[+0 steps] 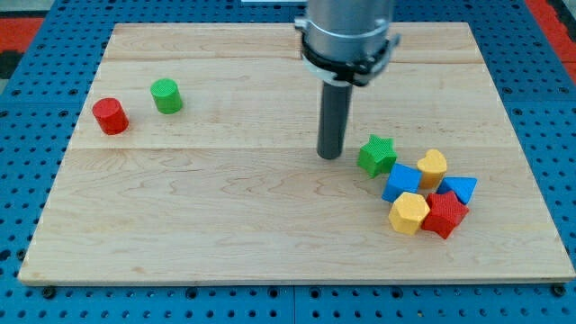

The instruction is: Push the green star into the blue cube

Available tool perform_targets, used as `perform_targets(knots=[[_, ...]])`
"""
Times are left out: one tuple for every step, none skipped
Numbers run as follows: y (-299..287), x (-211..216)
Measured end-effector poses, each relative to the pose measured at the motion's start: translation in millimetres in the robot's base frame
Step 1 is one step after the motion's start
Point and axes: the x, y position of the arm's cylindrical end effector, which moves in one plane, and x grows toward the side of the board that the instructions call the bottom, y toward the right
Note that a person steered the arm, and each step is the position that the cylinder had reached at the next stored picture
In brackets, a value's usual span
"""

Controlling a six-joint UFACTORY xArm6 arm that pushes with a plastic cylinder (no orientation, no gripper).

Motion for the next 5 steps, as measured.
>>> perform_targets(knots=[[27,-9],[45,7],[49,12],[49,16],[42,5]])
